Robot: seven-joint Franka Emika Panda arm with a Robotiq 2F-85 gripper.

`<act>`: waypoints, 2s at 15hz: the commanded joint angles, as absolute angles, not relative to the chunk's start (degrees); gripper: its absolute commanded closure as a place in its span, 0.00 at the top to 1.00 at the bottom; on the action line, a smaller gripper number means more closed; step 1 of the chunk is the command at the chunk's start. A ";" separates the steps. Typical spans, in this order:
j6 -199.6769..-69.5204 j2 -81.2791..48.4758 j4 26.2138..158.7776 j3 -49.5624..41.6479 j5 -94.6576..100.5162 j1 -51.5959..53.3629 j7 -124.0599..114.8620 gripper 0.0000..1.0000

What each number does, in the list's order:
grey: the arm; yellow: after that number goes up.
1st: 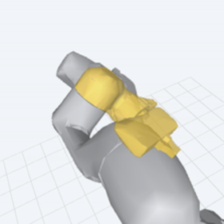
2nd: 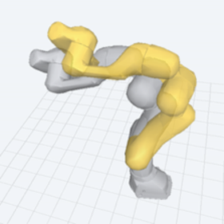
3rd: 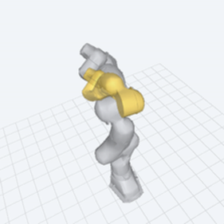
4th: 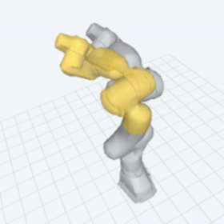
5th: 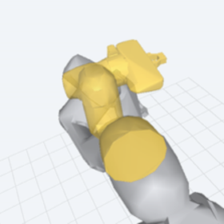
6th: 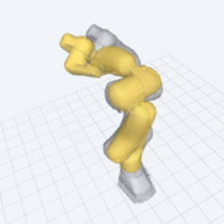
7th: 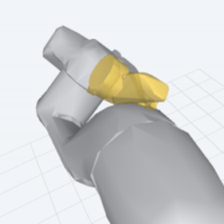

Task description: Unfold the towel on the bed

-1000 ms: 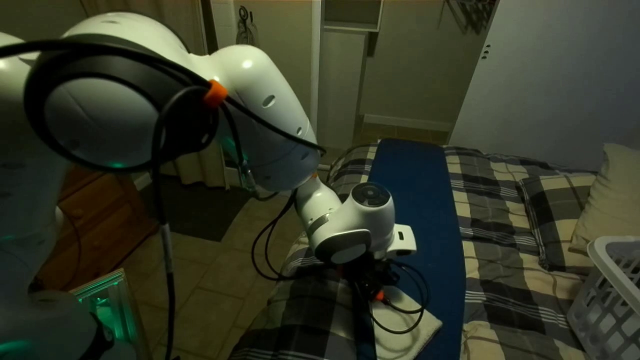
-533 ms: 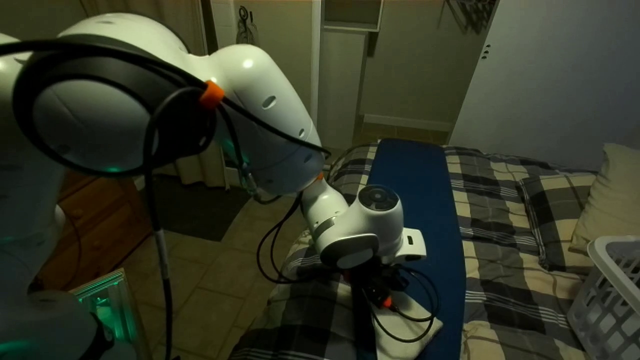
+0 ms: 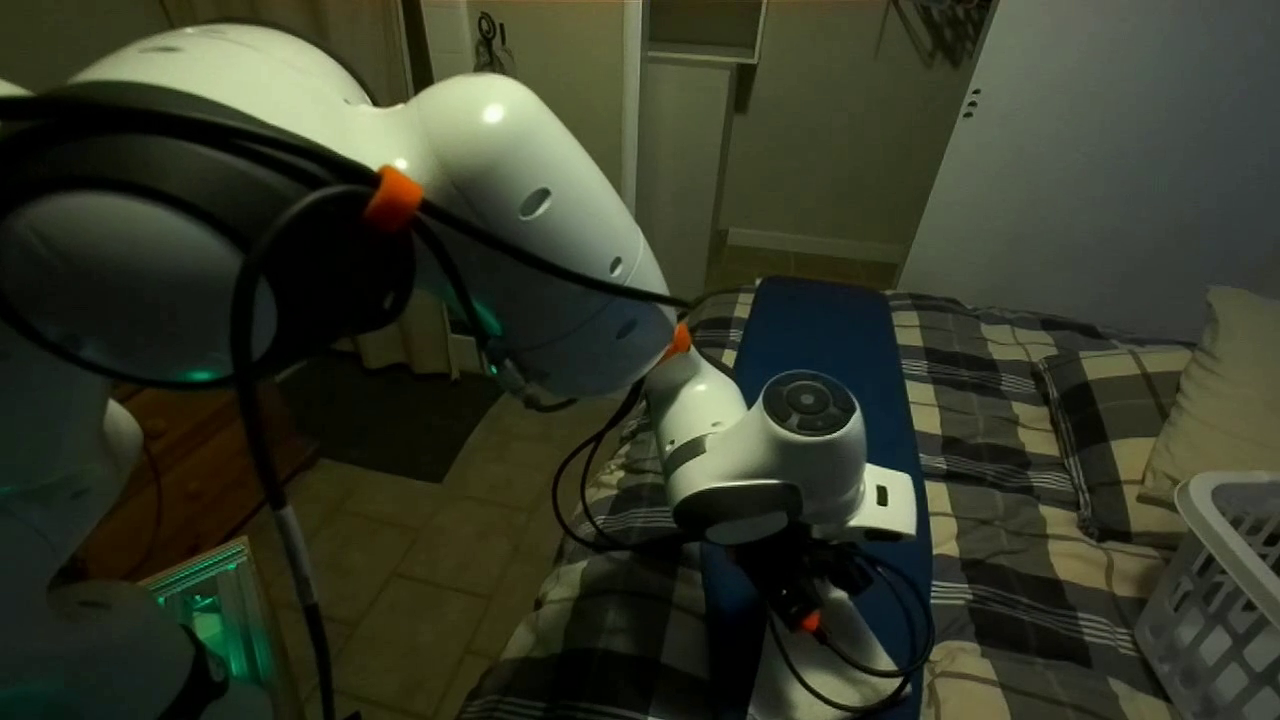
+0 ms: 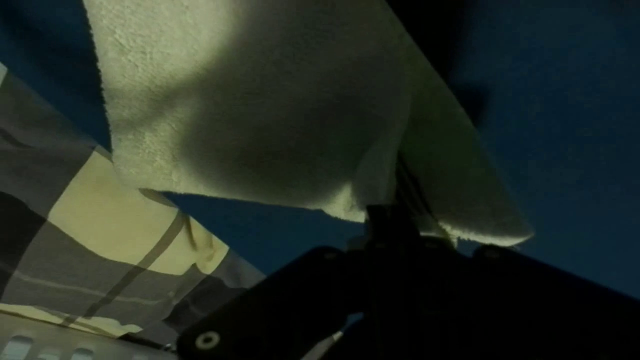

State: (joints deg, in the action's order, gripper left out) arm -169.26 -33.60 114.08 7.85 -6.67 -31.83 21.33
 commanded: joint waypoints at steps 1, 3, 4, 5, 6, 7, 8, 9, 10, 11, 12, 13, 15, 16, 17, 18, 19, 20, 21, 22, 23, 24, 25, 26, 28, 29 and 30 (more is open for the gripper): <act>-164.55 -31.17 112.69 9.58 -11.74 -32.76 17.04 0.05; -161.90 -29.55 112.45 9.09 -14.01 -31.84 14.94 0.05; -160.56 -28.63 112.38 8.63 -15.05 -31.15 13.89 0.05; -159.54 -27.72 112.28 8.51 -16.30 -30.74 13.27 0.05; -158.67 -26.70 112.23 8.32 -17.51 -30.28 12.79 0.05; -157.94 -25.76 112.14 7.73 -18.38 -29.54 12.15 0.05; -157.21 -24.61 112.11 7.03 -19.19 -28.80 11.36 0.05; -156.91 -23.60 112.05 6.03 -19.62 -27.85 10.44 0.05; -156.45 -22.40 111.91 4.62 -19.47 -26.71 9.06 0.05; -155.48 -21.22 111.69 3.24 -19.12 -25.70 7.61 0.04; -154.25 -20.08 111.22 2.25 -19.11 -25.04 6.71 0.05; -151.02 -18.41 109.96 1.87 -20.10 -25.12 6.44 0.05; -147.26 -16.57 106.58 0.57 -22.45 -24.89 5.57 0.05; -144.79 -15.96 105.09 -0.60 -22.16 -24.29 5.37 0.05; -138.95 -15.00 103.34 -1.60 -21.59 -24.19 5.84 0.04; -137.46 -14.76 101.74 -2.78 -21.67 -23.55 4.81 0.05; -137.52 -14.82 100.23 -3.85 -21.88 -22.98 4.01 0.04; -135.64 -14.72 98.83 -4.72 -21.66 -22.56 3.36 0.05; -135.29 -14.87 97.87 -5.51 -21.52 -22.12 2.62 0.04; -135.19 -15.03 97.10 -6.17 -21.22 -21.58 1.72 0.04; -134.64 -15.18 96.60 -6.64 -21.34 -21.23 1.04 0.04; -134.83 -15.47 96.22 -7.02 -21.45 -20.82 0.20 0.05; -135.07 -15.86 95.94 -7.02 -22.17 -20.55 0.00 0.05; -135.83 -16.26 95.70 -6.91 -22.93 -20.29 -0.20 0.05; -138.51 -17.42 94.65 -6.22 -25.43 -20.10 1.03 0.04; -139.53 -18.22 93.80 -6.27 -25.77 -19.75 0.40 0.05; -140.72 -19.12 92.57 -5.96 -26.88 -19.72 0.84 0.05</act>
State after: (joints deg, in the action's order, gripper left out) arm -138.24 -15.97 96.86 -5.95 -23.18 -20.49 0.59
